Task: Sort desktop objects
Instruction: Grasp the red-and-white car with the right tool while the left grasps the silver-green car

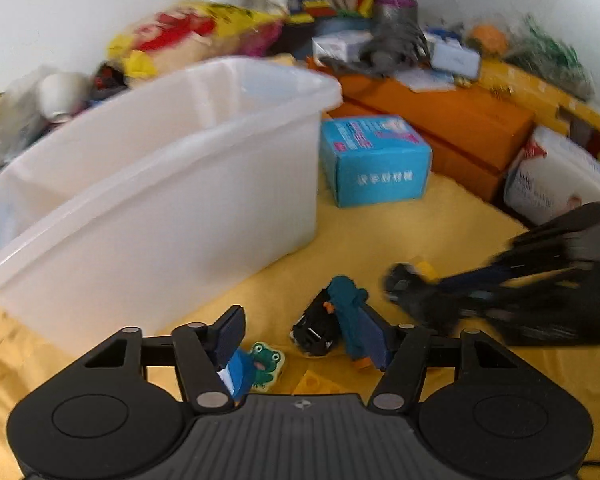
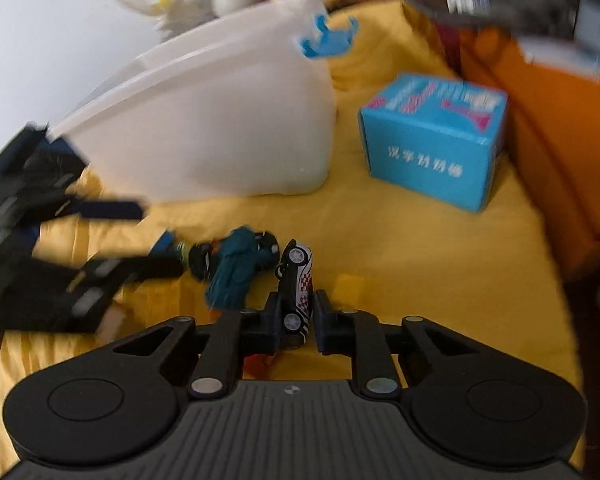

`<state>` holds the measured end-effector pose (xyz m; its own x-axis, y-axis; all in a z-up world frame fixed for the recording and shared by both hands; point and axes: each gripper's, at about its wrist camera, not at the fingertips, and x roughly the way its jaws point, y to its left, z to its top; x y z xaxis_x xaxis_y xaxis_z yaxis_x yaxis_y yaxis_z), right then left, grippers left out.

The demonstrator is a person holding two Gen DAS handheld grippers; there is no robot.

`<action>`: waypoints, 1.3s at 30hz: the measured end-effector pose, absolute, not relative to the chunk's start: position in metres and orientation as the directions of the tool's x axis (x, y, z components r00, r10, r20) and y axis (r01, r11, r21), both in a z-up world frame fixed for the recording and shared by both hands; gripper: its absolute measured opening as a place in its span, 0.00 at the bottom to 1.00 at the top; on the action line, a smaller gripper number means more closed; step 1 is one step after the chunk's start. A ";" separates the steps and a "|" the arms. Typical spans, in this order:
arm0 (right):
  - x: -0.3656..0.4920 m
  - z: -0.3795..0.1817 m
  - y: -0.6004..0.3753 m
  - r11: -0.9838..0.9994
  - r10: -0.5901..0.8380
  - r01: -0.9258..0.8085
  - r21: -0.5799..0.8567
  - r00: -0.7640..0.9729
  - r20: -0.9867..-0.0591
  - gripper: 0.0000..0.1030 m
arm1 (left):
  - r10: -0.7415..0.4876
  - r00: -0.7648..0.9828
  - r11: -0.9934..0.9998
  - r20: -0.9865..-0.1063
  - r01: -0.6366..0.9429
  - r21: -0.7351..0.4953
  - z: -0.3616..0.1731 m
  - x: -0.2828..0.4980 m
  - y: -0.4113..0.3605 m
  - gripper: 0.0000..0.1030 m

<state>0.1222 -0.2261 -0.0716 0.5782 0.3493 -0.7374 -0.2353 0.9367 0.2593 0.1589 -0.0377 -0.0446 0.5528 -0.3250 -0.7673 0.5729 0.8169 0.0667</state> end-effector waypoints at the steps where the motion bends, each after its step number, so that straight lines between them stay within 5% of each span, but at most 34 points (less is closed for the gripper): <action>1: 0.110 -0.068 -0.229 0.936 0.350 -0.255 0.244 0.583 -0.733 0.18 | -0.329 0.538 0.806 -0.776 0.588 0.066 -0.048 0.162 -0.041 0.61; 5: 0.067 -0.069 -0.248 0.926 0.375 -0.256 0.277 0.551 -0.745 0.18 | -0.360 0.477 0.779 -0.802 0.627 0.023 -0.062 0.178 -0.048 0.58; 9: 0.046 -0.076 -0.259 0.930 0.368 -0.209 0.303 0.540 -0.757 0.18 | -0.423 0.401 0.805 -0.813 0.579 -0.133 -0.071 0.201 -0.048 0.27; 11: 0.040 -0.075 -0.260 0.930 0.367 -0.202 0.307 0.547 -0.752 0.18 | -0.430 0.379 0.818 -0.819 0.548 -0.175 -0.078 0.202 -0.051 0.28; 16: 0.035 -0.071 -0.258 0.942 0.337 -0.208 0.265 0.572 -0.748 0.18 | -0.387 0.471 0.803 -0.793 0.595 -0.038 -0.070 0.163 -0.068 0.21; 23: 0.030 -0.071 -0.243 0.948 0.293 -0.282 0.147 0.591 -0.751 0.18 | -0.283 0.674 0.772 -0.682 0.582 0.255 -0.040 0.058 -0.068 0.21; 28: 0.026 -0.066 -0.216 0.918 0.199 -0.388 -0.089 0.639 -0.743 0.18 | -0.175 0.687 0.738 -0.706 0.566 0.368 -0.065 0.008 -0.072 0.21; 35: 0.005 -0.077 -0.183 0.788 0.168 -0.540 -0.295 0.651 -0.740 0.27 | -0.244 0.623 0.772 -0.743 0.588 0.240 -0.071 -0.017 -0.070 0.30; 39: -0.008 -0.073 -0.179 0.770 0.239 -0.591 -0.241 0.618 -0.749 0.30 | -0.285 0.590 0.800 -0.755 0.580 0.151 -0.069 -0.022 -0.062 0.37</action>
